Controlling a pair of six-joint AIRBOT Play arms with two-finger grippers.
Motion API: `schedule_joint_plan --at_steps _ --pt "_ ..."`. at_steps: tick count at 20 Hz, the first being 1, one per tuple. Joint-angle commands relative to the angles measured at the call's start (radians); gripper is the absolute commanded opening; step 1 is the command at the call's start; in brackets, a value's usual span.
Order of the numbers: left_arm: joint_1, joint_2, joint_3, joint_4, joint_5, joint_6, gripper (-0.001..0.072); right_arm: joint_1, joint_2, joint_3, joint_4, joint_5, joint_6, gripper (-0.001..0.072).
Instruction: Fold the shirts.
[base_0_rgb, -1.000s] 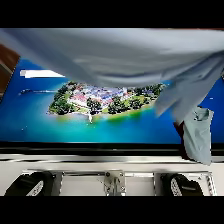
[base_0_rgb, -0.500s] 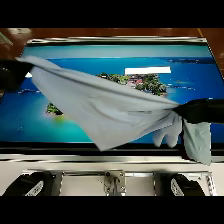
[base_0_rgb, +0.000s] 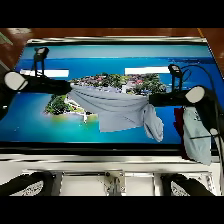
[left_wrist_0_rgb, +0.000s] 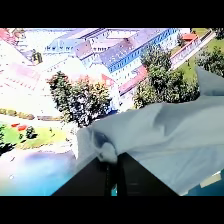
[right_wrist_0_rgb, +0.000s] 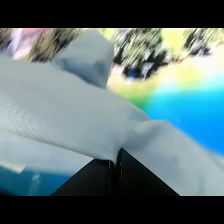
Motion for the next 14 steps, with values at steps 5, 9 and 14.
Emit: schedule_joint_plan --at_steps 5,9,14 --pt "-0.002 -0.317 -0.006 -0.333 0.165 -0.009 0.0042 0.021 -0.287 -0.012 0.03 -0.247 0.11 0.0057" --pt "0.051 -0.357 0.0 -0.367 -0.05 -0.032 0.0528 0.012 -0.259 0.013 0.008 -0.184 0.09 0.0696" --pt "0.238 -0.274 0.028 -0.364 -0.402 -0.035 0.0627 -0.151 -0.071 0.087 -0.317 0.194 0.012 0.0689"
